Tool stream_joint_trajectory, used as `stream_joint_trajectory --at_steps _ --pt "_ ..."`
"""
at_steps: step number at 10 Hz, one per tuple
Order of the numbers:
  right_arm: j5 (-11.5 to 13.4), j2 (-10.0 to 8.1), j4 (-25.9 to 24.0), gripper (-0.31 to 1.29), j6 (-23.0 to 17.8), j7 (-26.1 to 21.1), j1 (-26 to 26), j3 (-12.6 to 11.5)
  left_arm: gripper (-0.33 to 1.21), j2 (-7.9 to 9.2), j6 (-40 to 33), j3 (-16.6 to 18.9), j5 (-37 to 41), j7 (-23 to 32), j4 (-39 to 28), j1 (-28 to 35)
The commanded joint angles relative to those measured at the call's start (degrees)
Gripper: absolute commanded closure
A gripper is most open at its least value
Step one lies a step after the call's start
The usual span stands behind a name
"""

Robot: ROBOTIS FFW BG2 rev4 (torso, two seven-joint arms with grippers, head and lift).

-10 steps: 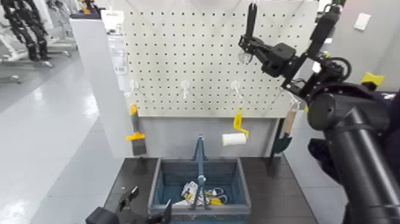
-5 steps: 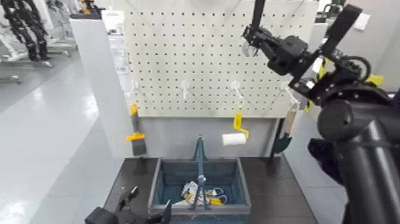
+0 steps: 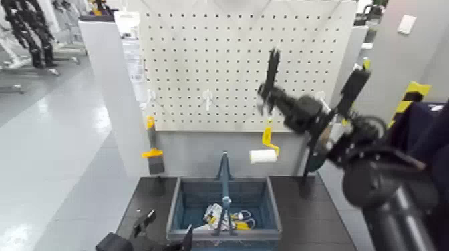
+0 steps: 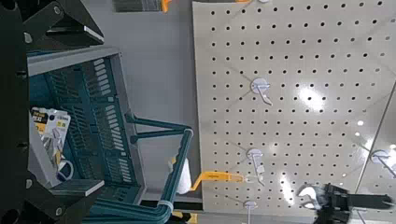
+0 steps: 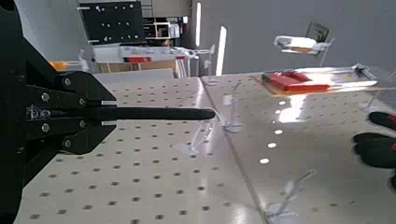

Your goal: Put the black wrench into the crate.

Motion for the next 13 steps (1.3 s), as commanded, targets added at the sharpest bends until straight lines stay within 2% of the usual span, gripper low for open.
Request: stream_joint_trajectory --at_steps 1,4,6,13 --pt "-0.35 -0.59 0.85 1.1 3.38 0.03 5.98 0.76 0.21 0.07 0.17 -0.12 -0.08 0.06 0.0 0.0" --pt "-0.18 -0.06 5.77 1.1 3.64 0.38 8.88 1.46 0.21 0.16 0.17 -0.21 -0.26 0.06 0.0 -0.09" --pt "1.05 -0.24 9.2 1.1 3.73 0.65 9.49 1.55 0.21 -0.02 0.17 -0.21 -0.35 0.06 -0.09 -0.09" --pt "3.95 -0.06 23.0 1.1 2.15 2.14 7.73 3.3 0.21 -0.28 0.25 -0.21 -0.52 0.06 0.0 -0.35"
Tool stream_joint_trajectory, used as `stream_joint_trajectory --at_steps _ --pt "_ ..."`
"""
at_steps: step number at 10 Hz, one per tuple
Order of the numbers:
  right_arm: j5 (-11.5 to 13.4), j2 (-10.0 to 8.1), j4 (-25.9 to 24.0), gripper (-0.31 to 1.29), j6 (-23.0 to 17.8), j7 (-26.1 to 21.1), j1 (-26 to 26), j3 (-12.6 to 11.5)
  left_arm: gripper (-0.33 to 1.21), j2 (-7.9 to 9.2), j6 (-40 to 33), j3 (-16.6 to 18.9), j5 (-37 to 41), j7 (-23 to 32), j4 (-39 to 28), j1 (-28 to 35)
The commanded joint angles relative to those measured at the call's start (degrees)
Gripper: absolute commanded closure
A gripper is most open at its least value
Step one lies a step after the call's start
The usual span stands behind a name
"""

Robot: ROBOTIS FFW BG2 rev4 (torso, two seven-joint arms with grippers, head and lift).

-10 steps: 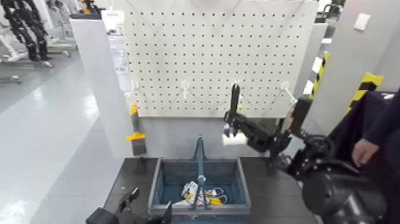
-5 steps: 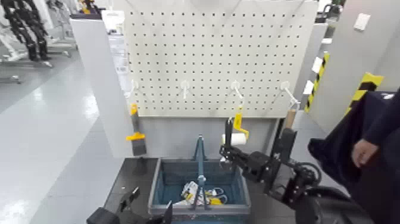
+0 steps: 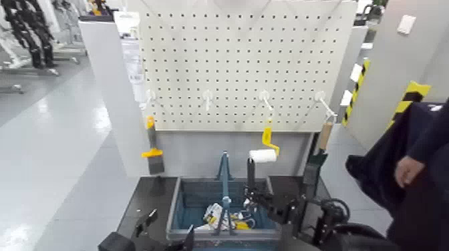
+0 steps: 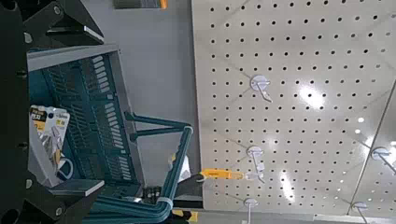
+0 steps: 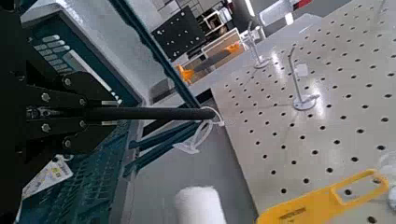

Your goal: Put the black wrench into the crate.

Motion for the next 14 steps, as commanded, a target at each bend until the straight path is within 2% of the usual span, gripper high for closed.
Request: stream_joint_trajectory --at_steps 1,2,3,4,5,6,10,11,12,13,14 --pt "1.04 0.0 3.37 1.1 -0.47 0.11 -0.83 0.62 0.21 0.02 0.01 -0.01 -0.03 -0.09 0.01 -0.19" --pt "1.21 0.0 3.55 1.1 -0.04 0.11 -1.01 0.7 0.21 0.02 0.01 -0.01 -0.03 -0.09 0.01 -0.19" --pt "1.3 0.0 3.55 0.82 0.76 -0.07 -1.1 0.62 0.21 0.02 0.01 0.08 -0.03 -0.09 0.01 -0.19" --pt "1.04 0.0 3.37 0.24 1.28 -0.15 -1.1 0.44 0.21 0.02 0.01 0.08 -0.03 -0.18 0.01 -0.19" --pt "0.95 0.0 3.2 0.0 1.46 -0.07 -1.01 0.35 0.21 0.02 0.01 0.17 -0.03 -0.26 0.01 -0.19" --pt "0.86 0.0 3.02 0.05 1.28 -0.07 -0.92 0.18 0.21 0.02 0.01 0.17 -0.03 -0.35 0.01 -0.19" --pt "0.33 0.0 2.32 0.05 1.28 0.02 -0.48 0.0 0.21 0.02 0.01 0.17 -0.03 -0.44 0.01 -0.1" --pt "-0.11 0.0 1.53 0.06 0.49 -0.51 -0.04 -0.35 0.21 0.02 0.01 0.17 -0.03 -0.44 0.01 -0.1" --pt "-0.2 0.18 -1.37 0.06 -0.39 -2.62 1.45 -0.61 0.21 0.02 0.01 0.17 -0.03 -0.44 0.01 -0.1" --pt "-0.37 0.18 -4.97 0.05 -2.5 -5.34 3.56 -0.61 0.21 0.02 0.01 0.17 -0.03 -0.44 0.01 -0.02" --pt "-0.9 0.7 -6.64 0.06 -8.21 -6.57 5.67 -0.44 0.21 -0.07 0.01 0.26 -0.03 -0.44 0.01 0.07"
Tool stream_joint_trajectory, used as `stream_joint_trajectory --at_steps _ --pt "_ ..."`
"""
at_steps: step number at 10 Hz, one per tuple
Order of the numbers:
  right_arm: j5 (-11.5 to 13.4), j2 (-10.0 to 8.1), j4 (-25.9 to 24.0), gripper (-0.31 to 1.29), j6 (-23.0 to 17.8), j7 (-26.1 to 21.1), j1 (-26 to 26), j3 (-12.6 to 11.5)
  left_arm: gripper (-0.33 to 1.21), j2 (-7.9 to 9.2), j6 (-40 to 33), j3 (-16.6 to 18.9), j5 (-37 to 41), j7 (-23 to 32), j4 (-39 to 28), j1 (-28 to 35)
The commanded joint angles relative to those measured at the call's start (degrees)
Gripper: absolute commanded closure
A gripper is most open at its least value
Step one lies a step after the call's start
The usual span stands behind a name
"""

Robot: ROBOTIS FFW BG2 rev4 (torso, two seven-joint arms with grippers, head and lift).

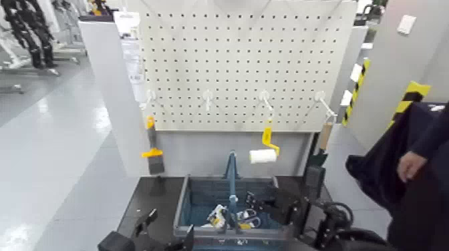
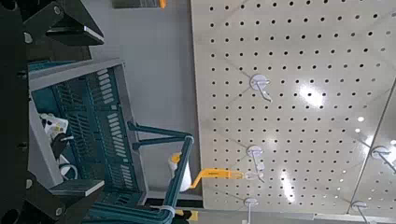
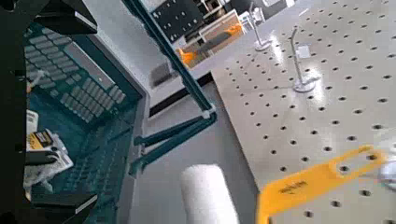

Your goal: Put the black wrench into the crate.

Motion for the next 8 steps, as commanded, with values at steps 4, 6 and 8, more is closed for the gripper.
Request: stream_joint_trajectory --at_steps 4,6,8 --pt "2.94 0.09 -14.75 0.08 -15.98 -7.28 10.92 0.93 0.21 0.01 -0.09 0.09 0.0 -0.09 -0.09 0.24" --pt "3.9 1.32 -22.04 0.08 -20.46 -15.89 21.47 -0.04 0.21 -0.17 -0.26 0.53 0.0 -0.09 -0.18 0.68" --pt "5.31 1.59 -26.87 0.08 -23.8 -23.1 29.02 0.67 0.21 -0.17 -0.26 0.96 0.0 -0.09 -0.53 1.12"
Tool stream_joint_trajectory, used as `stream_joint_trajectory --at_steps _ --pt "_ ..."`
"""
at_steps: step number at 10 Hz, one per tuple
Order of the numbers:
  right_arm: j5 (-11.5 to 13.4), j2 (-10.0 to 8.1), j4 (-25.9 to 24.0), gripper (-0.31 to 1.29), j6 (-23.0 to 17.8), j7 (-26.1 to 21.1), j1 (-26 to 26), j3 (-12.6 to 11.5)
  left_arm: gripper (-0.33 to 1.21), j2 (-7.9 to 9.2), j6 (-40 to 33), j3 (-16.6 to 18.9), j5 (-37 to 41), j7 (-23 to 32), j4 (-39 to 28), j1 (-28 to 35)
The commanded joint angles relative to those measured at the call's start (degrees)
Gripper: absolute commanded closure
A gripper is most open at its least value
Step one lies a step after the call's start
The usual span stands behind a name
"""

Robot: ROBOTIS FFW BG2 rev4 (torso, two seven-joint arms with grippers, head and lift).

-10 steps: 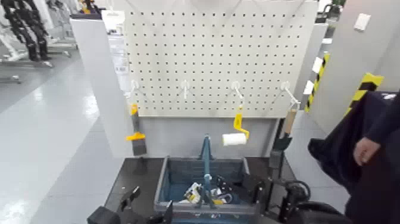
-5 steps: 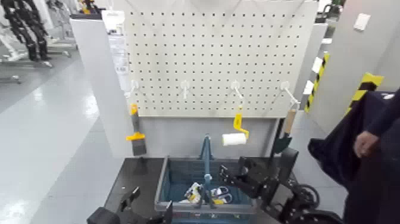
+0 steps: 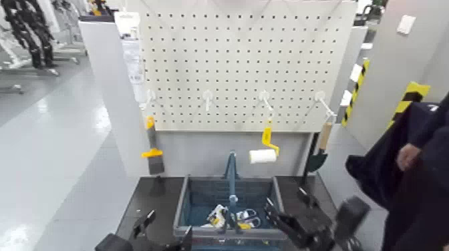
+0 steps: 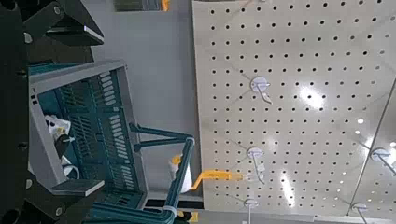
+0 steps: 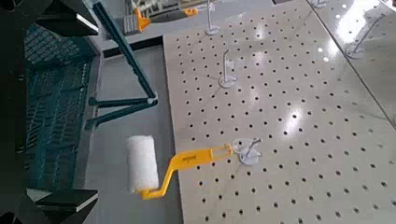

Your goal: Put the black wrench into the crate.

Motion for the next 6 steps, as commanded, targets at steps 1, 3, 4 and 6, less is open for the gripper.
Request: stream_joint_trajectory --at_steps 1,3,4,6 --pt "1.07 0.06 -4.72 0.08 -4.97 -6.53 8.54 1.41 0.21 -0.02 -0.01 0.48 0.0 0.0 -0.28 0.56" --pt "1.86 0.06 -5.95 0.08 -7.78 -11.54 12.59 3.08 0.21 -0.37 -0.09 1.1 0.0 0.0 -0.37 1.09" --pt "1.86 -0.03 -6.22 0.08 -7.87 -12.15 13.99 3.69 0.21 -0.37 -0.09 1.27 0.0 0.0 -0.46 1.18" --pt "2.74 -0.11 -6.92 0.09 -8.93 -12.59 15.13 3.43 0.21 -0.63 -0.09 1.71 0.0 0.0 -0.46 1.44"
